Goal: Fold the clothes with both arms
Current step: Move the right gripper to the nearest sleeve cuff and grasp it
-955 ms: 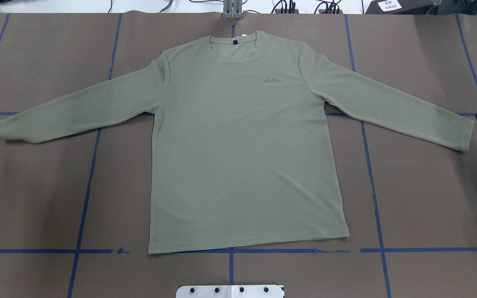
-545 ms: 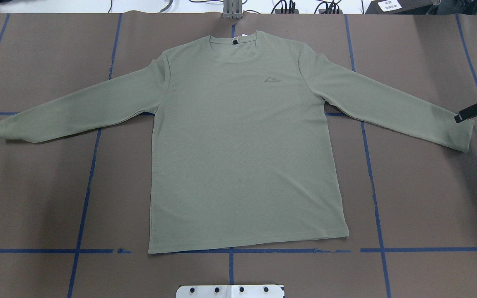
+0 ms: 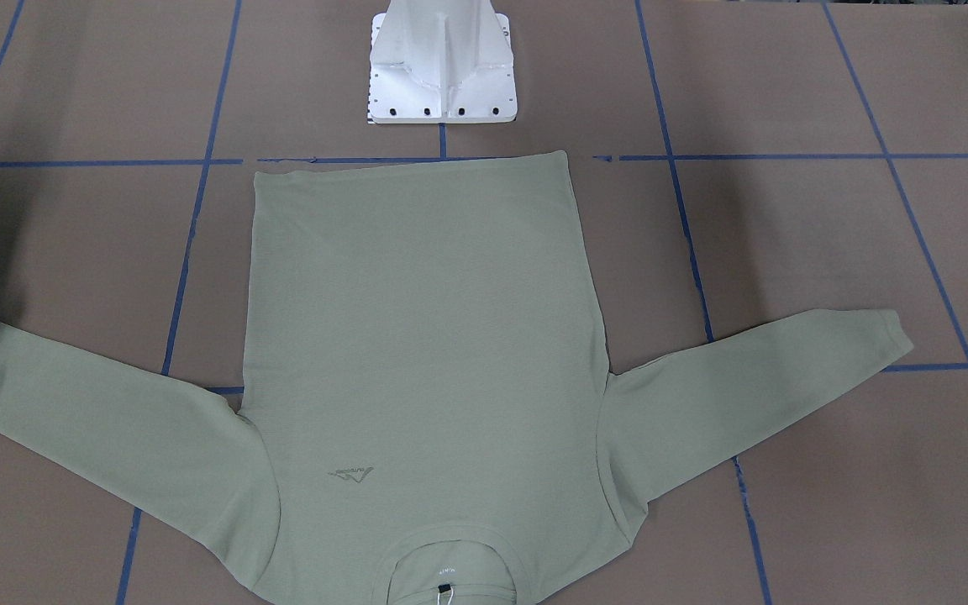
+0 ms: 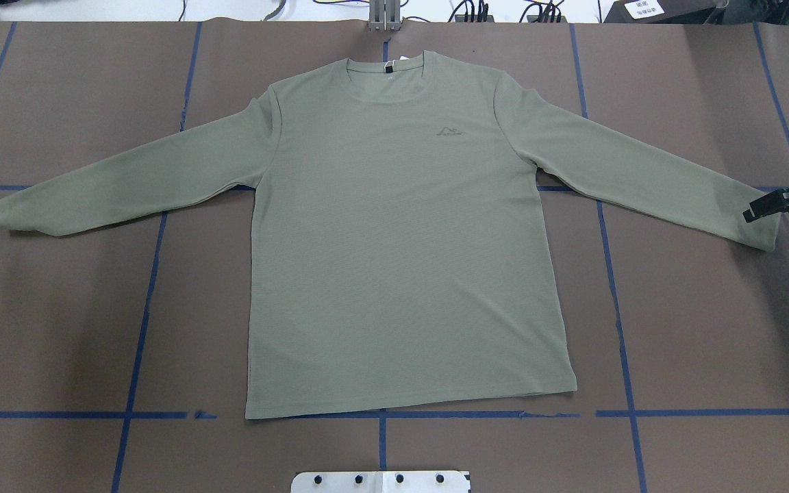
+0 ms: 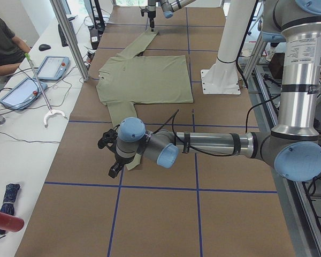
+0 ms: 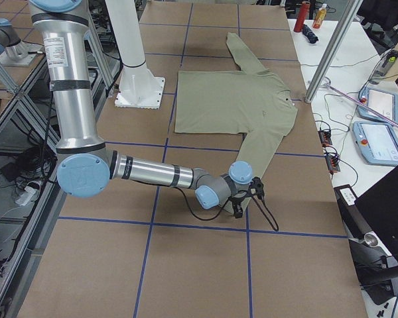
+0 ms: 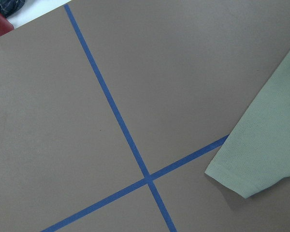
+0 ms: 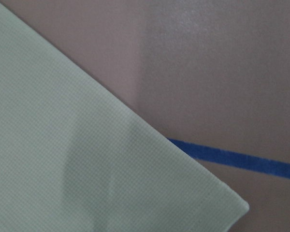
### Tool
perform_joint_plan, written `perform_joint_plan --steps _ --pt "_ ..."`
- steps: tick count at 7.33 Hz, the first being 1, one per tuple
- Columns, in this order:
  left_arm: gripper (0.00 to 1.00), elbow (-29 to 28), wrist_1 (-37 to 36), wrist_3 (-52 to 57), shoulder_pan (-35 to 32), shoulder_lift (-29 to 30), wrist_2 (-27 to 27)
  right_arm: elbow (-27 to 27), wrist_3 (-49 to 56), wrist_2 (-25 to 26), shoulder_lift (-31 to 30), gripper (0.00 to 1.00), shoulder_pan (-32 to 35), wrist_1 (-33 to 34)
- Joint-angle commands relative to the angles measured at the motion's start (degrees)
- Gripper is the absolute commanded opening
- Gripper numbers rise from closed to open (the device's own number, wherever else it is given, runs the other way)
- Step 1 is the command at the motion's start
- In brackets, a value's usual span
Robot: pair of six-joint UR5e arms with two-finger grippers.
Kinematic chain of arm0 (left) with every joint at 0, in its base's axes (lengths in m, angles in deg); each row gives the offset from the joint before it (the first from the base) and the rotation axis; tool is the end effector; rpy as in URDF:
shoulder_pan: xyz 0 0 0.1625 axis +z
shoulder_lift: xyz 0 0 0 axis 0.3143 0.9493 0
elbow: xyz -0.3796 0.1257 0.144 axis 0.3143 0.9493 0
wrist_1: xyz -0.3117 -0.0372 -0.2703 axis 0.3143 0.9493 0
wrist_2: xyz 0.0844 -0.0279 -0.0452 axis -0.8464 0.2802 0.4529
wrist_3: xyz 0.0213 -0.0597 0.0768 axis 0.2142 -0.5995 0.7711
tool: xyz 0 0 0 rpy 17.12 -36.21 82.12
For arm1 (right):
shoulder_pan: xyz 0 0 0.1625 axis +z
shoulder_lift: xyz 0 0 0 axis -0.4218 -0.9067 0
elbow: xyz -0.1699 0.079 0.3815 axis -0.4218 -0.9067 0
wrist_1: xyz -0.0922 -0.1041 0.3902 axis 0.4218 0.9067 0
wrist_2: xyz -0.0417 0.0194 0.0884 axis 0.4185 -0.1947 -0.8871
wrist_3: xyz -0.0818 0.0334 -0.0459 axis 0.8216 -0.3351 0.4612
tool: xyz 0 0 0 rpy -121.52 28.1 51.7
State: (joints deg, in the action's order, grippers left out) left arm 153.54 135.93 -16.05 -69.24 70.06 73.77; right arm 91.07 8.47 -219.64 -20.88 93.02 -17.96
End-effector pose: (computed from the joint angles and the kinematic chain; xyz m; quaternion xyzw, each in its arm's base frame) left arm -0.0426 -0.5148 0.6073 0.2279 0.3523 0.1622 0.8931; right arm -0.1404 -0.5272 0.7041 0.0600 -0.4023 -0.0766 0.9103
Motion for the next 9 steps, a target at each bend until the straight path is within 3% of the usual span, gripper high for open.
perform_joint_plan --steps 1,3,4,5,9 --pt "1.0 -0.09 0.03 0.16 0.01 -0.03 0.03 0.21 -0.09 0.08 -1.15 1.0 -0.04 0.01" --pt "1.0 -0.27 0.03 0.07 0.01 -0.12 0.03 0.22 -0.09 0.17 -0.71 0.99 -0.04 0.45" --pt "1.0 -0.27 0.03 0.07 0.01 -0.12 0.03 0.22 -0.18 0.08 -0.62 0.88 -0.04 0.54" --pt "1.0 -0.27 0.03 0.07 0.01 -0.12 0.03 0.13 -0.18 -0.01 -0.71 0.67 -0.04 0.63" --pt "1.0 -0.36 0.03 0.07 0.01 -0.03 0.03 0.13 -0.26 -0.1 -0.88 0.3 0.05 0.8"
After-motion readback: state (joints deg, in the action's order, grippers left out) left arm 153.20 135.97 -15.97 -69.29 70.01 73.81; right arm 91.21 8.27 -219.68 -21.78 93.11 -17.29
